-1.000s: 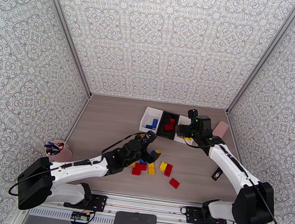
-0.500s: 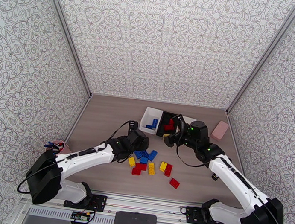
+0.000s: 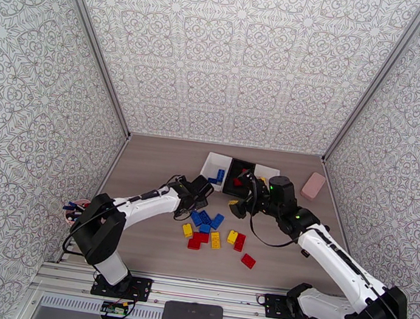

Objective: Sort the legos into containers by color

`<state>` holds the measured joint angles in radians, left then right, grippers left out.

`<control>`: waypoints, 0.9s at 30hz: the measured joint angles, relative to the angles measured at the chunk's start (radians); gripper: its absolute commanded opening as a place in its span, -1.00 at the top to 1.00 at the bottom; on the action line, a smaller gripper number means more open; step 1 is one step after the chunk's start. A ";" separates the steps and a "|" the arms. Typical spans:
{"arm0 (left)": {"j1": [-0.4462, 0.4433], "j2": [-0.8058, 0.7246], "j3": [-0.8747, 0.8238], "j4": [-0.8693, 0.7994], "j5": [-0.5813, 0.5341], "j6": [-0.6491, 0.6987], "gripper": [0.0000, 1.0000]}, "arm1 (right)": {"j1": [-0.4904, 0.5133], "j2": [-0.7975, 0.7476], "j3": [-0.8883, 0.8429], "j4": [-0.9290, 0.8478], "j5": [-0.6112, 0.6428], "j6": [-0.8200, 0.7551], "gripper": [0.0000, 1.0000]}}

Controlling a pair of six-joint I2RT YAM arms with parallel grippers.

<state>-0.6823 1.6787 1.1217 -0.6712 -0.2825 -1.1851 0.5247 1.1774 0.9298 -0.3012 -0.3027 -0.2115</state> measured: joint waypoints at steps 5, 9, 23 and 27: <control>0.011 0.039 0.000 0.001 0.036 -0.041 -0.70 | 0.000 0.000 -0.008 -0.006 0.000 -0.007 -0.97; 0.021 0.066 -0.017 0.006 0.060 -0.047 -0.66 | 0.000 0.000 -0.008 -0.007 0.000 -0.007 -0.98; 0.031 0.114 -0.029 0.037 0.146 -0.051 -0.43 | 0.000 0.000 -0.009 -0.007 -0.002 -0.007 -0.98; 0.032 0.117 -0.029 0.034 0.149 -0.054 -0.27 | 0.000 0.000 -0.010 -0.007 -0.002 -0.007 -0.97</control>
<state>-0.6498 1.7958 1.0927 -0.6376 -0.1337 -1.2392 0.5247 1.1778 0.9203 -0.3080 -0.3046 -0.2184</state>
